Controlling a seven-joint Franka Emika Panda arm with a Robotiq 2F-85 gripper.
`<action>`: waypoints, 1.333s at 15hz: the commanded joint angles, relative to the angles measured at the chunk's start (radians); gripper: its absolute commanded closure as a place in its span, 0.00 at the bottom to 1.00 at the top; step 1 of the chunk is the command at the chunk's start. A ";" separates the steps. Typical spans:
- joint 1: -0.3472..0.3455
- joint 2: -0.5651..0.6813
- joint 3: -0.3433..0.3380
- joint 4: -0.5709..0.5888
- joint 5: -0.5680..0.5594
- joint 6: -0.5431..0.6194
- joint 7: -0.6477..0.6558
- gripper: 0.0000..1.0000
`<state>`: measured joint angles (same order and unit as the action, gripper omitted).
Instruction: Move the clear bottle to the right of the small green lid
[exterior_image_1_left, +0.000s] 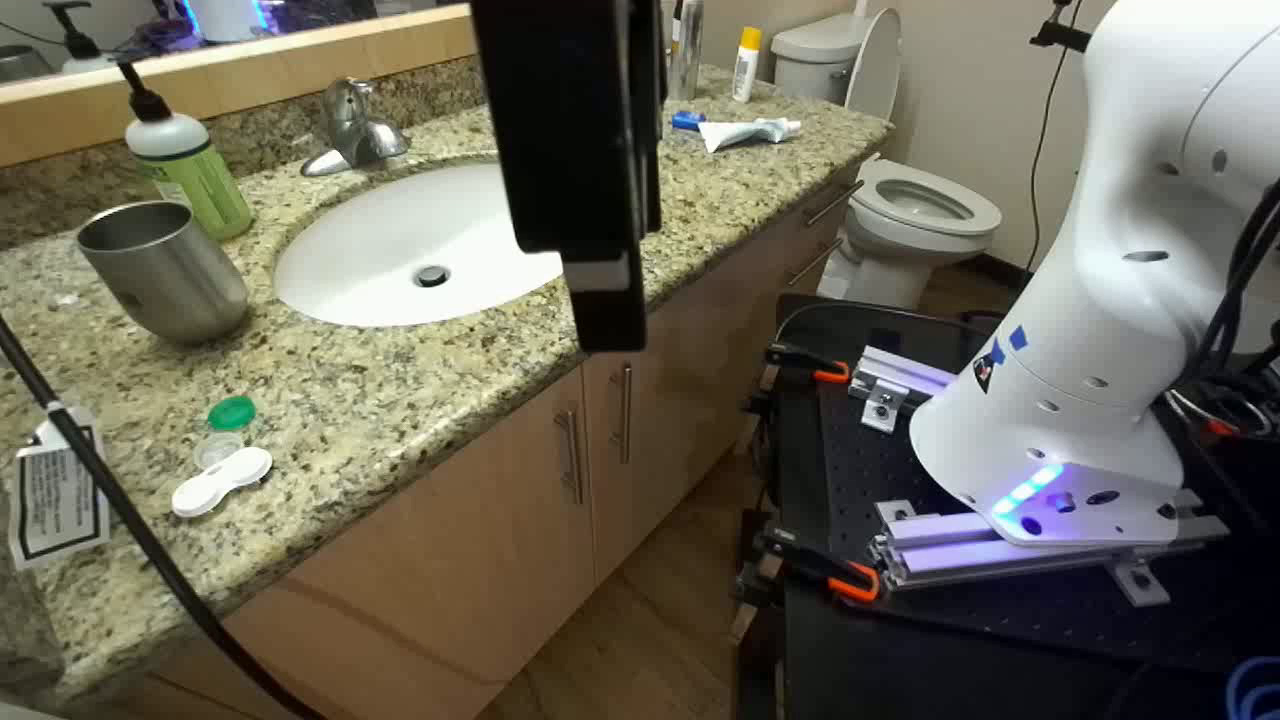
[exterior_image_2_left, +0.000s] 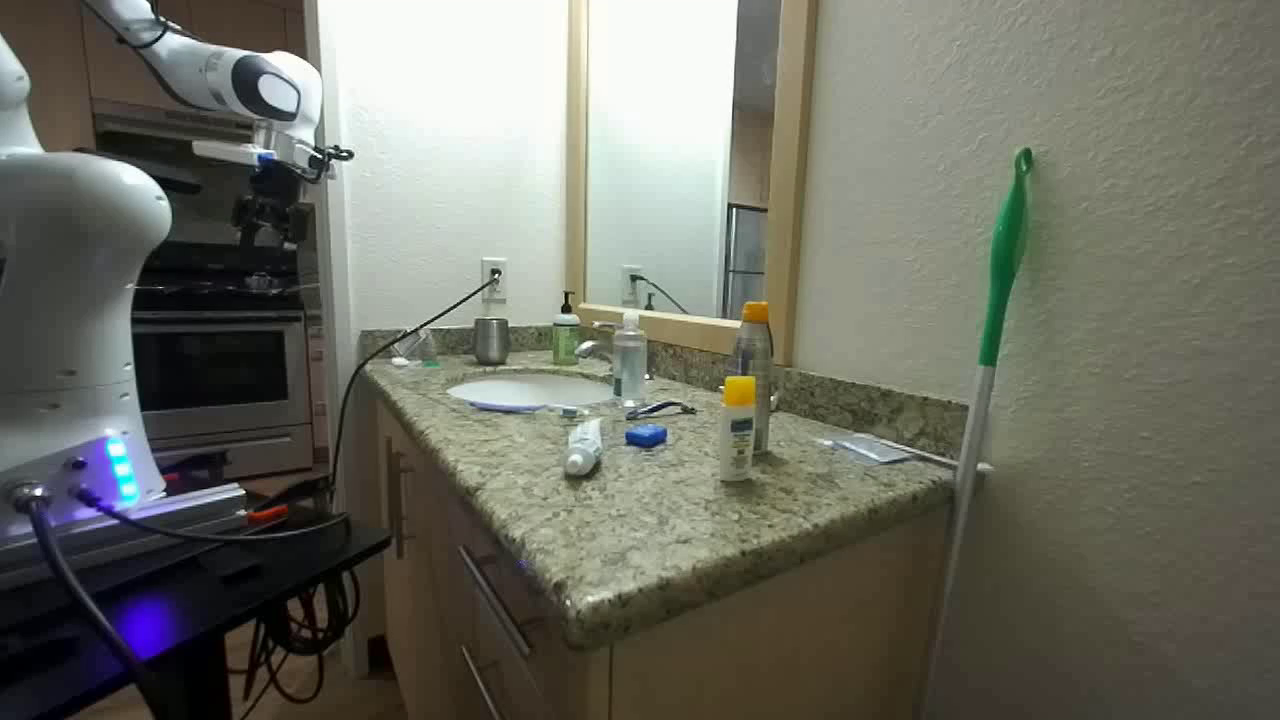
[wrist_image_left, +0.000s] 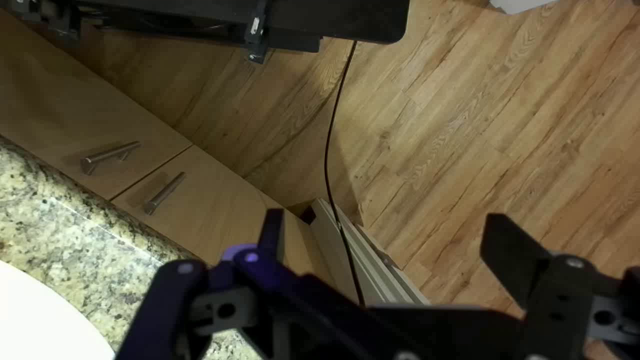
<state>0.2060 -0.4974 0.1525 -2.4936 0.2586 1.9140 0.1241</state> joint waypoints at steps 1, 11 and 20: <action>-0.009 0.000 0.007 0.001 0.003 -0.003 -0.003 0.00; -0.242 -0.166 -0.232 -0.073 -0.019 0.010 0.001 0.00; -0.372 -0.206 -0.341 -0.043 -0.008 -0.006 -0.028 0.00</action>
<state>-0.1496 -0.7058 -0.1998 -2.5392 0.2417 1.9124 0.1048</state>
